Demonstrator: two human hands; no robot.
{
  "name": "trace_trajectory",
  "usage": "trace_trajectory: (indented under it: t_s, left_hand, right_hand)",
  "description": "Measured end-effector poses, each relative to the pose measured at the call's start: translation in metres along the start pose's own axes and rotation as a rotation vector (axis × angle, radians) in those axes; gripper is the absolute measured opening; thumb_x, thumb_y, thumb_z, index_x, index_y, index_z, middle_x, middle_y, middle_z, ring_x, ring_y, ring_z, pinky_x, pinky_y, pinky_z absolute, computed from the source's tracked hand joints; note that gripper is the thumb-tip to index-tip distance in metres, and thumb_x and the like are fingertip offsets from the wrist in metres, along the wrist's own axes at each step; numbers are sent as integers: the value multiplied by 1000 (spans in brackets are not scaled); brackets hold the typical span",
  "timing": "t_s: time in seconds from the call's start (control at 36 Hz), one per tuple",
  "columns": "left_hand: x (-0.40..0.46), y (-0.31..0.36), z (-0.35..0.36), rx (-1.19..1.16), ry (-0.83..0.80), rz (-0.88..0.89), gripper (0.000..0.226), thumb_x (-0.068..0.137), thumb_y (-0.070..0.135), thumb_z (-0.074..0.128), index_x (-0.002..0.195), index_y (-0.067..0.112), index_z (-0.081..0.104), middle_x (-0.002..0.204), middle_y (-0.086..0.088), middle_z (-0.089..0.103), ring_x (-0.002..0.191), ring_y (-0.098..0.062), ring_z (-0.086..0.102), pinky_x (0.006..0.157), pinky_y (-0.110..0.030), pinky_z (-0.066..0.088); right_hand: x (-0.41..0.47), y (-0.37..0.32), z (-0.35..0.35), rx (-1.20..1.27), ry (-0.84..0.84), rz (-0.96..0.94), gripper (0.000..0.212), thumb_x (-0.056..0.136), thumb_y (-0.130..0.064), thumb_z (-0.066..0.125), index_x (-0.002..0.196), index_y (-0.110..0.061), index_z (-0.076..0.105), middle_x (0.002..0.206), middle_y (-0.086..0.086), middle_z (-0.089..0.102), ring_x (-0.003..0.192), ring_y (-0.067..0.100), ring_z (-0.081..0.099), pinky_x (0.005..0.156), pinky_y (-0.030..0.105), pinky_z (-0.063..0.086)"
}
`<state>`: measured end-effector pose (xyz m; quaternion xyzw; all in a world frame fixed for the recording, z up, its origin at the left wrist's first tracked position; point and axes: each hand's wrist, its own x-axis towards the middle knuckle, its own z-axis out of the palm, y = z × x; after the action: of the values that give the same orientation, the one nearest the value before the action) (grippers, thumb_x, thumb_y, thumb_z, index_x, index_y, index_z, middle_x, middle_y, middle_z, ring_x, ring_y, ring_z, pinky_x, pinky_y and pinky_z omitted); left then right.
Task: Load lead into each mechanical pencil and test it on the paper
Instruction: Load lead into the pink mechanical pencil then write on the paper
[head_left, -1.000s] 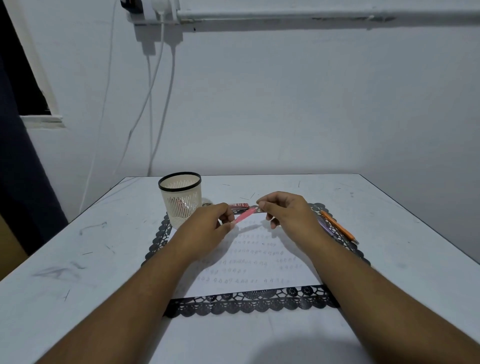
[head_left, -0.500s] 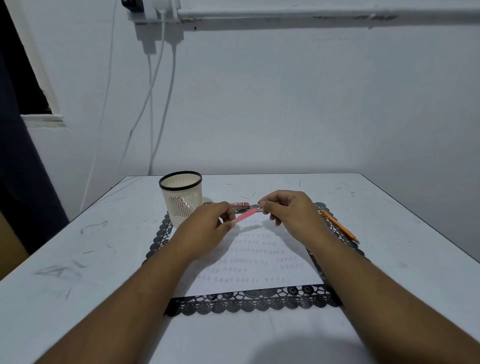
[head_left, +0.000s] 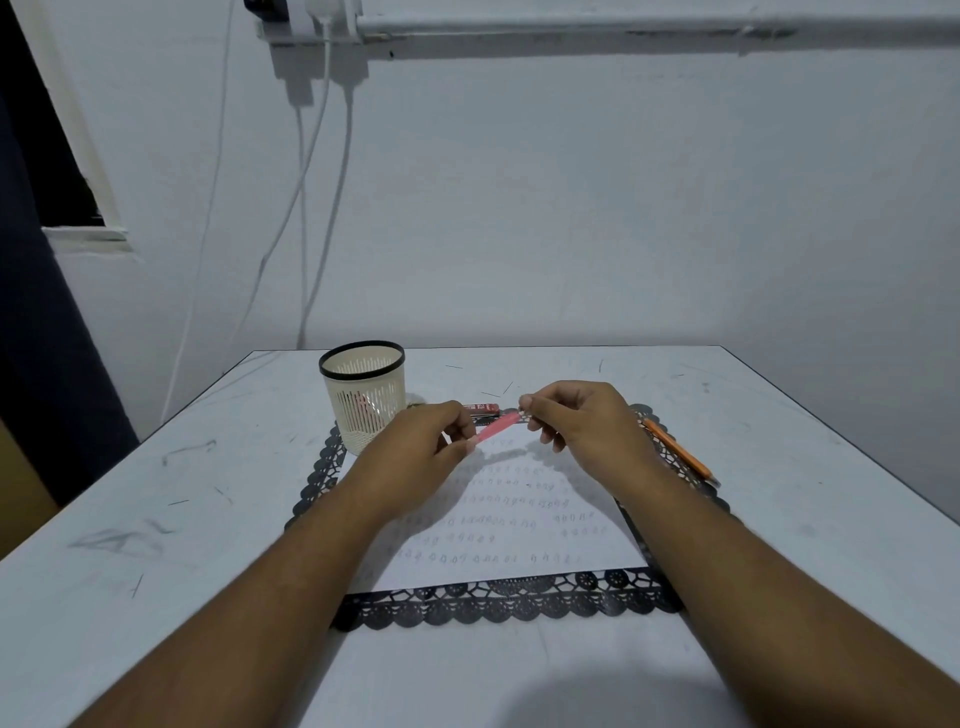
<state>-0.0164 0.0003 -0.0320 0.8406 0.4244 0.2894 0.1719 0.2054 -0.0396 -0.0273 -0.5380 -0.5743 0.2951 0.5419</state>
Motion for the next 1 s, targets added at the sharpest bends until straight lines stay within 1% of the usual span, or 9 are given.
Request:
trace_trajectory:
  t_s: [0.19,0.31,0.47,0.56,0.64,0.75,0.83,0.92,1.0]
  left_hand:
    - [0,-1,4,-145,-18,-43,12,99,22,67,90,30,66,86,12,68,69,-6,67,67,-24,48]
    - [0,-1,6,-250,-21,-79,9,99,22,68,91,27,68,86,11,70,71,-10,70,68,-23,46]
    - [0,1,9,-205,-15,-60,12,99,22,68,90,30,67,85,14,68,71,-8,68,69,-24,48]
    - [-1,3,10,-189,14,-45,11,99,23,67,91,30,67,87,11,69,71,-6,67,62,-15,43]
    - [1,4,11,-277,86,-47,8,99,20,69,93,25,68,87,6,72,68,-6,68,59,-10,43]
    - [0,6,14,-424,114,-38,11,96,10,71,98,20,72,82,-1,72,63,-7,65,55,-21,51]
    - [0,6,16,-478,63,-17,15,93,2,71,101,14,74,88,-7,73,71,-12,70,61,-25,57]
    - [0,5,21,-490,10,-10,9,95,6,70,100,13,74,88,-6,74,79,-18,73,63,-32,60]
    - [-1,5,25,-456,-23,4,5,97,14,70,93,14,73,83,-3,73,77,-17,72,62,-34,59]
  right_hand:
    - [0,3,5,-3,54,-21,20,97,-30,74,85,-15,80,75,4,74,63,12,61,60,30,51]
    - [0,1,5,1,54,-33,21,96,-31,75,84,-15,81,73,5,74,62,12,62,61,31,50]
    - [-2,0,5,-108,47,-58,25,96,-35,75,79,-17,78,69,0,72,59,8,61,57,21,48]
    - [-3,1,7,-113,61,-56,25,97,-37,73,82,-19,79,72,-1,74,61,9,63,60,26,50]
    - [-5,-1,9,33,23,-6,19,98,-35,72,92,-20,82,84,-1,78,70,11,65,63,32,53]
    - [-10,-6,24,246,-26,66,15,102,-21,67,100,-12,79,93,4,79,88,18,73,79,39,60]
    - [-10,-12,32,309,23,54,20,108,-22,56,105,-11,71,102,4,80,99,22,77,94,40,59]
    - [-12,-19,34,416,76,40,20,112,-24,46,108,-12,62,104,4,80,97,25,77,90,40,59]
    - [-15,-24,39,685,38,78,21,112,-21,43,103,-11,59,85,8,69,79,26,68,82,41,57]
